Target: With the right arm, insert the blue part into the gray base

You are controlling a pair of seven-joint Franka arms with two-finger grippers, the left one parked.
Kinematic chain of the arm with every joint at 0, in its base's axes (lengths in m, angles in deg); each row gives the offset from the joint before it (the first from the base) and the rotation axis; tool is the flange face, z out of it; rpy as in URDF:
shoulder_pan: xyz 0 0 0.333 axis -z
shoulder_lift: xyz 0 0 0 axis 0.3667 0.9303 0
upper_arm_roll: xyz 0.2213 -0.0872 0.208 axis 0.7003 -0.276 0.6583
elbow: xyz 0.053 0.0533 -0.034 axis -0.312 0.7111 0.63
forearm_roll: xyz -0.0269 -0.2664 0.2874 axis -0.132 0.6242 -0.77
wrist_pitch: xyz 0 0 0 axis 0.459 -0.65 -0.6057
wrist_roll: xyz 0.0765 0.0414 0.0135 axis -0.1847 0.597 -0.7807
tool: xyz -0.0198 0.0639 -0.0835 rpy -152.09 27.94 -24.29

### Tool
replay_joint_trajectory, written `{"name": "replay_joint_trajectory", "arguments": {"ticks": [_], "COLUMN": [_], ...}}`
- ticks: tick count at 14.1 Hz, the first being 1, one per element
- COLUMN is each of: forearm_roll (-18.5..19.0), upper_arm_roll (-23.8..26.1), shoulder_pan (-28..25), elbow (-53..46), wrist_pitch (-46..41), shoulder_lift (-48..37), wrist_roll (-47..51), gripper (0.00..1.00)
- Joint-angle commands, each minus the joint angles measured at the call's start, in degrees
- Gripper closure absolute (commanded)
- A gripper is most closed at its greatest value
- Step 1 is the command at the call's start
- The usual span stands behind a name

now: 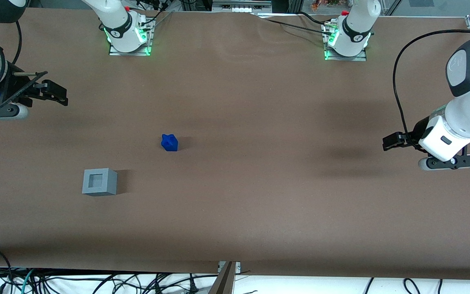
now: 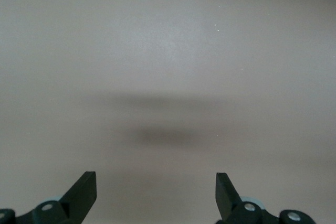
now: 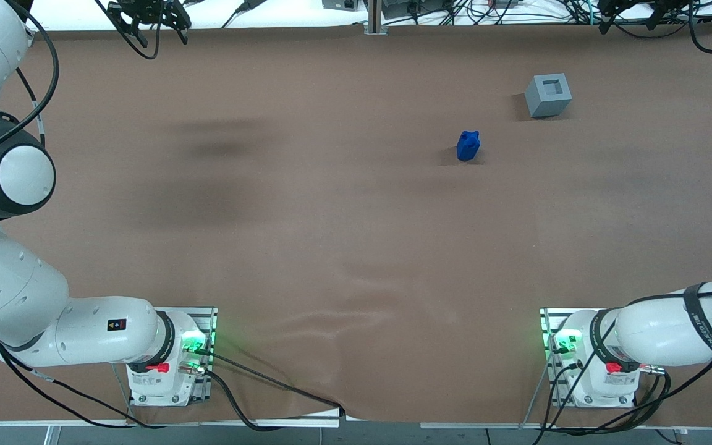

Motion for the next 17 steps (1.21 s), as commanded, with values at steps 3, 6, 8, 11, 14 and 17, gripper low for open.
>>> {"name": "replay_joint_trajectory", "arguments": {"ticks": [3,6,8,11,14,17], "forearm_roll": [0.27,0.27,0.27,0.53,0.71,0.62], "upper_arm_roll": [0.76,0.5,0.41,0.67,0.68,0.68], "shoulder_pan": [0.39,0.47,0.39,0.39,0.39,0.39], "elbow": [-0.68,-0.77,-0.68,-0.68,-0.68,-0.68], "wrist_pitch": [-0.23,0.38,1.18,1.27,1.44,1.35], "shoulder_lift": [-0.78,-0.52,-0.6,-0.61,-0.6,-0.69], "wrist_roll": [-0.27,-0.97,-1.06,-1.15,-1.15,-1.15], "gripper": [0.01,0.01,0.01,0.01,0.01,0.01]}}
